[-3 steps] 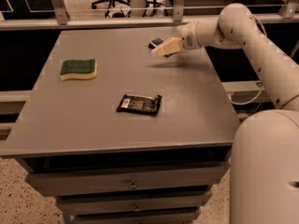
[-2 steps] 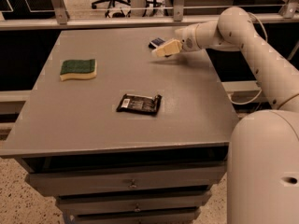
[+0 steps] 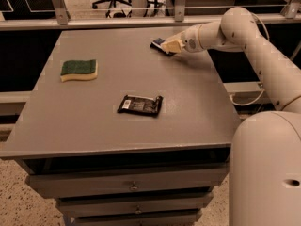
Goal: Move rxbar blueberry near sponge
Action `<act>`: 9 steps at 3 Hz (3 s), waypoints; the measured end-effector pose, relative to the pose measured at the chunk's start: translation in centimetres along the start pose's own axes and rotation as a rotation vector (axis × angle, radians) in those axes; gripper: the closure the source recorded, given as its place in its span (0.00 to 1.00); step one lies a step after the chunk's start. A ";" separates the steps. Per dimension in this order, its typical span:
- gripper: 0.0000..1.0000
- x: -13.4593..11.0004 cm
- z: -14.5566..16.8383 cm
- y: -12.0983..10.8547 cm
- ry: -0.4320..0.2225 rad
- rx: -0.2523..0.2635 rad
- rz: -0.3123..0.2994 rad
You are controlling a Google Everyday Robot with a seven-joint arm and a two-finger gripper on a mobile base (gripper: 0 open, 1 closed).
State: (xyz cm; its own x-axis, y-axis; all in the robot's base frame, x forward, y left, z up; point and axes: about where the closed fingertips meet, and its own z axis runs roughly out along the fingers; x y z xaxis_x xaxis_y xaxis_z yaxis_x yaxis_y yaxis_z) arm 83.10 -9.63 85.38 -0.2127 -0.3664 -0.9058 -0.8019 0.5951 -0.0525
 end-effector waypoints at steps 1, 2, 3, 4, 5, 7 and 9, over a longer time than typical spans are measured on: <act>0.88 -0.3 -0.2 0.0 0.006 0.006 -0.011; 0.91 -0.8 -0.2 0.1 0.002 0.008 -0.016; 0.67 -1.0 -0.5 0.3 0.001 0.012 -0.015; 0.44 -1.0 -0.9 0.2 -0.001 0.027 -0.002; 0.20 -1.0 -0.7 -0.5 -0.012 0.040 0.019; 0.00 -0.1 0.8 -2.6 0.000 0.035 0.040; 0.39 0.9 1.2 -2.9 0.019 0.011 0.029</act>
Offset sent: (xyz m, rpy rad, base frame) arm -0.0030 -0.0022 0.0197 -0.0133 -0.0283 -0.0089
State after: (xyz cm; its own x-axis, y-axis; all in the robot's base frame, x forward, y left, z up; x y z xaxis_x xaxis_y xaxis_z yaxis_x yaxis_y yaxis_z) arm 85.89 -10.85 84.20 -0.2462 -0.3625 -0.8989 -0.7890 0.6135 -0.0313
